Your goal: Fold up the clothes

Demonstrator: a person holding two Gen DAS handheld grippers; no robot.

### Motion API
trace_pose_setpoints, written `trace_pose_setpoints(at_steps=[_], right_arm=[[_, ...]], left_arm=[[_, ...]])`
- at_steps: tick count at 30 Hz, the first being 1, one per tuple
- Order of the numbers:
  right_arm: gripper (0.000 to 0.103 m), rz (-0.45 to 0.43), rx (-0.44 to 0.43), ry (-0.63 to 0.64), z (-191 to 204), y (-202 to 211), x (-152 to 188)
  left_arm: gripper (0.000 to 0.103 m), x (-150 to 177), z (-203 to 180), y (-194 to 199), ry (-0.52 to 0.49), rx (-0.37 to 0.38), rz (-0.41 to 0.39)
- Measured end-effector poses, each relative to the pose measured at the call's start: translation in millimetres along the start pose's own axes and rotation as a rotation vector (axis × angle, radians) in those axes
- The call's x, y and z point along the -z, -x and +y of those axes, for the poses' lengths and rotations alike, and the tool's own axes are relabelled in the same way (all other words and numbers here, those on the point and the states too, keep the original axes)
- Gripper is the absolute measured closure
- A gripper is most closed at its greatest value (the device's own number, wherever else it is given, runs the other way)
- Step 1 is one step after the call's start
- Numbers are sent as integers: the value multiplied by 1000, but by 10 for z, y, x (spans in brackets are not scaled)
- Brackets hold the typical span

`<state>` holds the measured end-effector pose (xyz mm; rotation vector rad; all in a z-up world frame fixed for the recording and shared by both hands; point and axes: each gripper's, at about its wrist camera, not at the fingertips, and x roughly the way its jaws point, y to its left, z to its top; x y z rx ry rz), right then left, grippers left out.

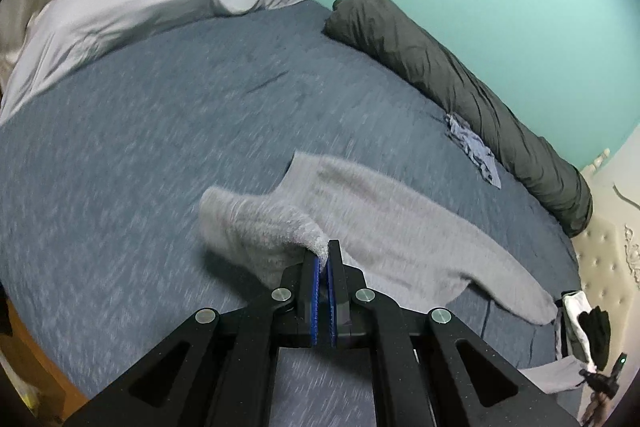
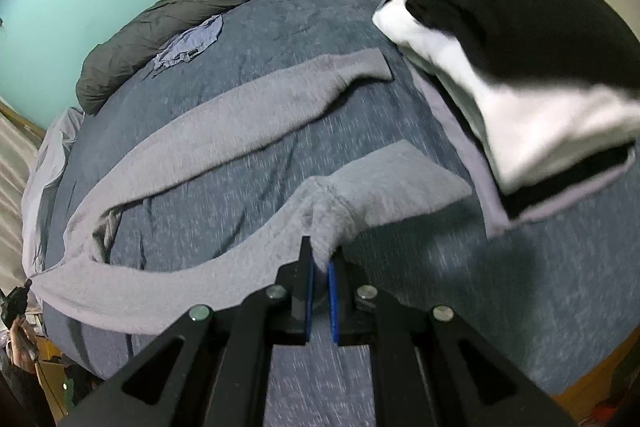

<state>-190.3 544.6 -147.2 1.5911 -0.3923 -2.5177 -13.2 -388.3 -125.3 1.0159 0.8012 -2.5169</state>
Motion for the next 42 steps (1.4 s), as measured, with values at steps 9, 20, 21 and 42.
trace_pose_setpoints(at_steps=[9,20,21,42], right_arm=[[98,30,30,-16,175,-229,-729],[97,97,77,-65,231,-770,-1450],[97,103,82,-70,233,-813,-1507],[87,212,217,-121,426,-2043,-2517]], left_arm=[[100,-520,-366,-455,-31,-27,9],[100,-925,-674,-1257,-71,-58,55],[100,-960,-704,-1327,-77,-61,58],[100,-1251,-956,-2743,-158,-175,144]])
